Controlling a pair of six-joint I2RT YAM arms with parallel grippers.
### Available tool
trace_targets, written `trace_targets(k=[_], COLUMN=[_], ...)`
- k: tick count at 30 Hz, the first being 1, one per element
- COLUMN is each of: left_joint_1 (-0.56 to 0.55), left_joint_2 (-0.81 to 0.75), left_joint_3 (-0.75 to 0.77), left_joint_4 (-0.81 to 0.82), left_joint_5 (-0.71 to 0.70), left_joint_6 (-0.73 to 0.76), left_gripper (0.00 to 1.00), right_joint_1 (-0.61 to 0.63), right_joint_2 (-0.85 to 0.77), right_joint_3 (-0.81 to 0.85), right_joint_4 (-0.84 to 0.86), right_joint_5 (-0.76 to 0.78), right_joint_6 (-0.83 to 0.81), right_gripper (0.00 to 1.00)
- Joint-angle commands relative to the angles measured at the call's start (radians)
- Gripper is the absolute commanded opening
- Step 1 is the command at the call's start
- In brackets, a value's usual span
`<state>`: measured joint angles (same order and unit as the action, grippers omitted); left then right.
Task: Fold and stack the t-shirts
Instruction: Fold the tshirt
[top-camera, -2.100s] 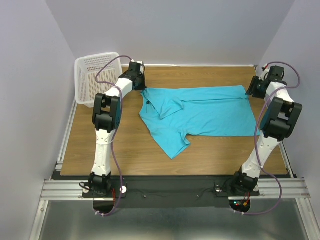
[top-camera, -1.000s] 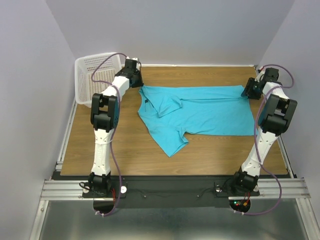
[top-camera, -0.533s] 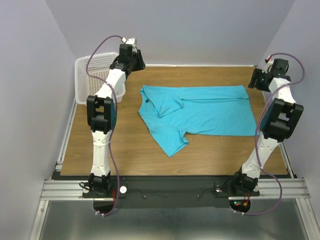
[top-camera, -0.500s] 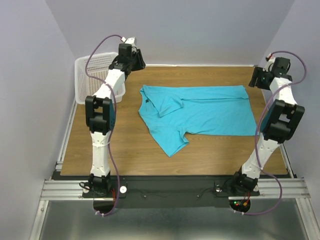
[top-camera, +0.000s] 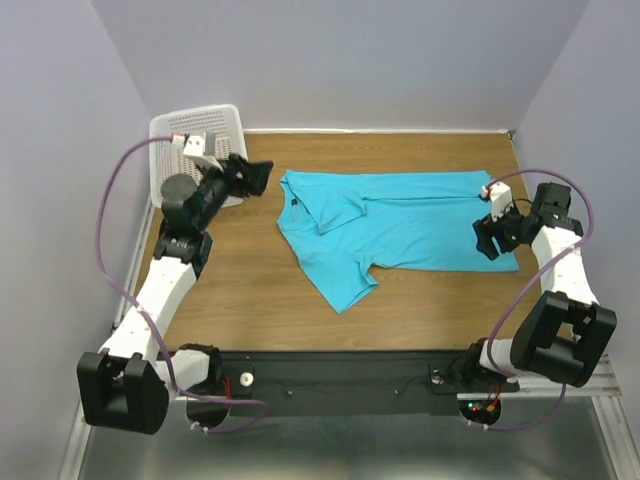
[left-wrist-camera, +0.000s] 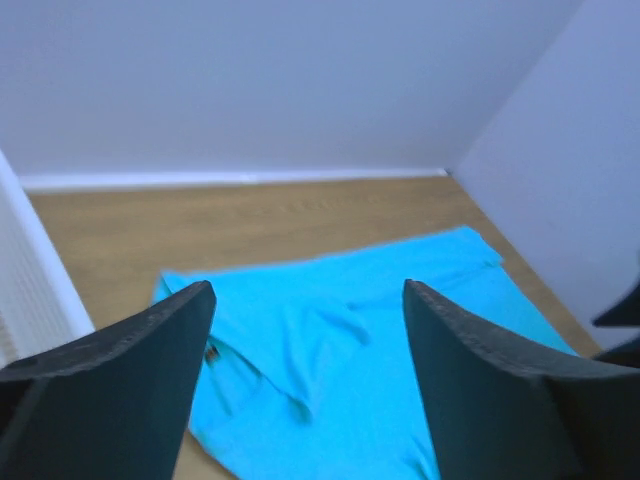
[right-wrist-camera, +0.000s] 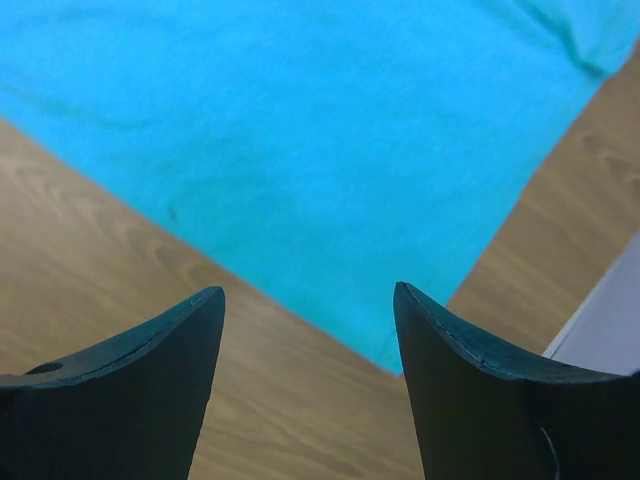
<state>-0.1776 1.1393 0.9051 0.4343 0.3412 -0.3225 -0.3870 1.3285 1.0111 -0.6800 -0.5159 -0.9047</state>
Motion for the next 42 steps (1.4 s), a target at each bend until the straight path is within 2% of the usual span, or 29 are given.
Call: trace_targets(k=[1,4,7,12,17,26,30,31,34,39,42], left_joint_1=[0.004,-0.013,-0.054,-0.103,-0.177,-0.243,-0.25,-0.253,-0.255,-0.257,-0.257], left_joint_2=[-0.016,-0.044,-0.029,0.123,0.282,0.392,0.441,0.445,0.442,0.393,0.384], left_joint_3=[-0.25,-0.402,-0.483,-0.463,-0.408,-0.37,-0.345,-0.341,-0.344,-0.36,-0.365], left_joint_4=[-0.009,-0.008,0.001,-0.003,-0.006,0.053,0.066,0.07,0.083,0.083,0.084], left_joint_5=[0.206,0.205,0.156,0.098,0.029,-0.108,-0.117,-0.11,-0.085,-0.074,-0.061], left_joint_6=[-0.234,-0.346,-0.372,-0.388,-0.429,-0.483,-0.486,-0.486,-0.481,-0.457,-0.448], left_gripper=[0.8,0.75,0.73,0.66,0.65,0.6,0.49,0.38,0.17,0.02,0.0], right_joint_1=[-0.018,-0.026,-0.032,-0.043,-0.046,-0.058,-0.065,-0.067,-0.075,-0.09,-0.101], right_joint_2=[-0.06,-0.086,-0.088,-0.049,-0.02,-0.009,-0.012,-0.012,-0.014,-0.005,0.003], right_joint_3=[-0.058,-0.132,-0.166,-0.137,-0.109,-0.12,-0.124,-0.121,-0.117,-0.102,-0.086], right_joint_4=[-0.124,-0.141,-0.141,-0.138,-0.132,-0.09,-0.073,-0.07,-0.069,-0.067,-0.067], right_joint_5=[0.025,0.037,0.06,0.07,0.059,0.085,0.1,0.103,0.122,0.154,0.178], right_joint_6=[-0.117,-0.115,-0.105,-0.046,0.006,0.066,0.082,0.085,0.093,0.092,0.081], right_gripper=[0.74,0.73,0.73,0.73,0.73,0.71,0.71,0.71,0.71,0.71,0.71])
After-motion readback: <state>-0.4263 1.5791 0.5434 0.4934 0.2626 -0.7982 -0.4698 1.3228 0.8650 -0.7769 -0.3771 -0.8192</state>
